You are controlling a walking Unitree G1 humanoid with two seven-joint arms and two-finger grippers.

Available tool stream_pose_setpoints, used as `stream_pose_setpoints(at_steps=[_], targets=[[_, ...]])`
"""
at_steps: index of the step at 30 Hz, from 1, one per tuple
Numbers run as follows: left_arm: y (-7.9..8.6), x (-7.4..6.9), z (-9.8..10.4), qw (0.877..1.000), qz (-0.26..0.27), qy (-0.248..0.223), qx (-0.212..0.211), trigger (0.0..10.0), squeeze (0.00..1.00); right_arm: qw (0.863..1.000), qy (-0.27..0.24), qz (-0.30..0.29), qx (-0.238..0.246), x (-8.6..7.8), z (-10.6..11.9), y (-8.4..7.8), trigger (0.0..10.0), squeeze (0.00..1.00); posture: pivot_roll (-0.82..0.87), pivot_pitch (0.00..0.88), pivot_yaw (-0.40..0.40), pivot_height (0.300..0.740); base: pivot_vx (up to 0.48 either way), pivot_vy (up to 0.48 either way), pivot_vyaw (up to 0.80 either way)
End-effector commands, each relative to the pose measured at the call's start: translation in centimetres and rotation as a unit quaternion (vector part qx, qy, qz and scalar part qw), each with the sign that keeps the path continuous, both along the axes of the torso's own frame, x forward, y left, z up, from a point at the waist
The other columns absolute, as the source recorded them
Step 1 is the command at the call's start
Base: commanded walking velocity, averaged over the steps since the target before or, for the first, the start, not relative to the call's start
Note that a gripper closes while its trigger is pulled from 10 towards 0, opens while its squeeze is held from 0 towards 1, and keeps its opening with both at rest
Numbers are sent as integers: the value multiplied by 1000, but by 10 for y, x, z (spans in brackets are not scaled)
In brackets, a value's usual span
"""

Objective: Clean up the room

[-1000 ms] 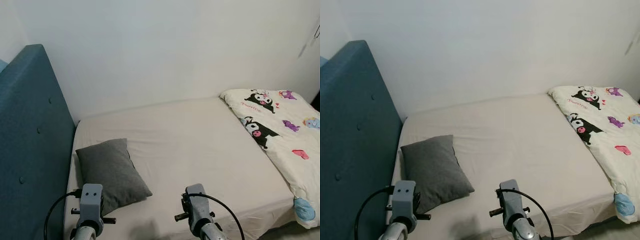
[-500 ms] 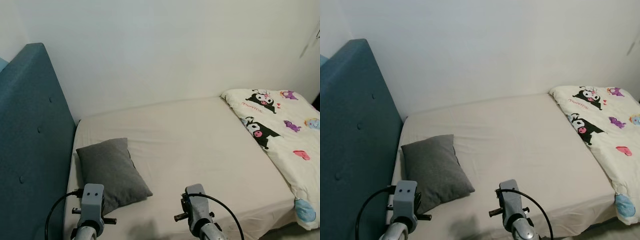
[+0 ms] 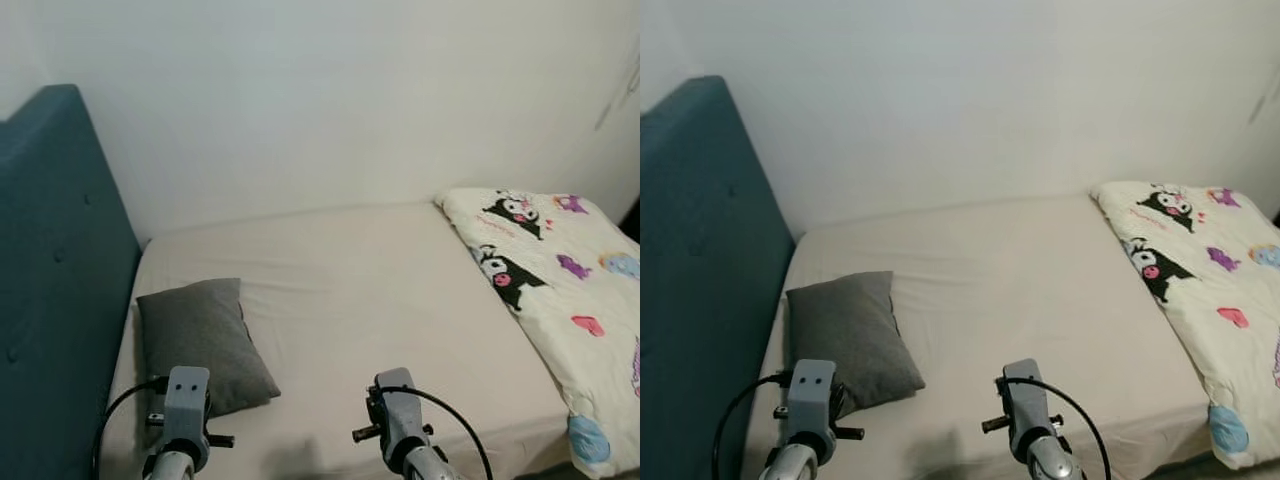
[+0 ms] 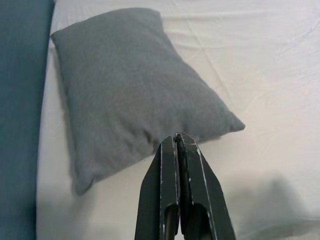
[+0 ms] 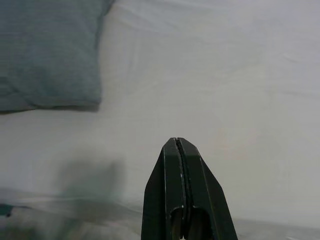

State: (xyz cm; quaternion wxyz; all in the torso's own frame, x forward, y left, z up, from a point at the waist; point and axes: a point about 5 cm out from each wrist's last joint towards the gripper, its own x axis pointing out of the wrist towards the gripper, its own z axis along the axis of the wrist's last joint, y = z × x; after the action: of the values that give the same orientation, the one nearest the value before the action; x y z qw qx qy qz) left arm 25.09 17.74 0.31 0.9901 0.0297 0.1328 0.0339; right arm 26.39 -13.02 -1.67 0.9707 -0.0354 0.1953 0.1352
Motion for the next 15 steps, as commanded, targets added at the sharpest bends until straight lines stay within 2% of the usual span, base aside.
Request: stream_pose_setpoints(at_steps=[1, 10, 15], targets=[[3, -3, -2, 1000, 1, 5, 6, 10000, 0, 1000, 9, -8, 2, -3, -3, -3, 10000, 0, -23, 77, -54, 740, 0, -428, 0], [3, -3, -1, 1000, -2, 6, 8, 10000, 0, 1000, 12, -9, 3, -4, -4, -3, 10000, 0, -22, 79, -52, 740, 0, -424, 0], [3, -2, -2, 1000, -9, 16, 11, 10000, 0, 1000, 14, -9, 3, -5, -5, -3, 10000, 0, -22, 82, -51, 740, 0, 0, 0]])
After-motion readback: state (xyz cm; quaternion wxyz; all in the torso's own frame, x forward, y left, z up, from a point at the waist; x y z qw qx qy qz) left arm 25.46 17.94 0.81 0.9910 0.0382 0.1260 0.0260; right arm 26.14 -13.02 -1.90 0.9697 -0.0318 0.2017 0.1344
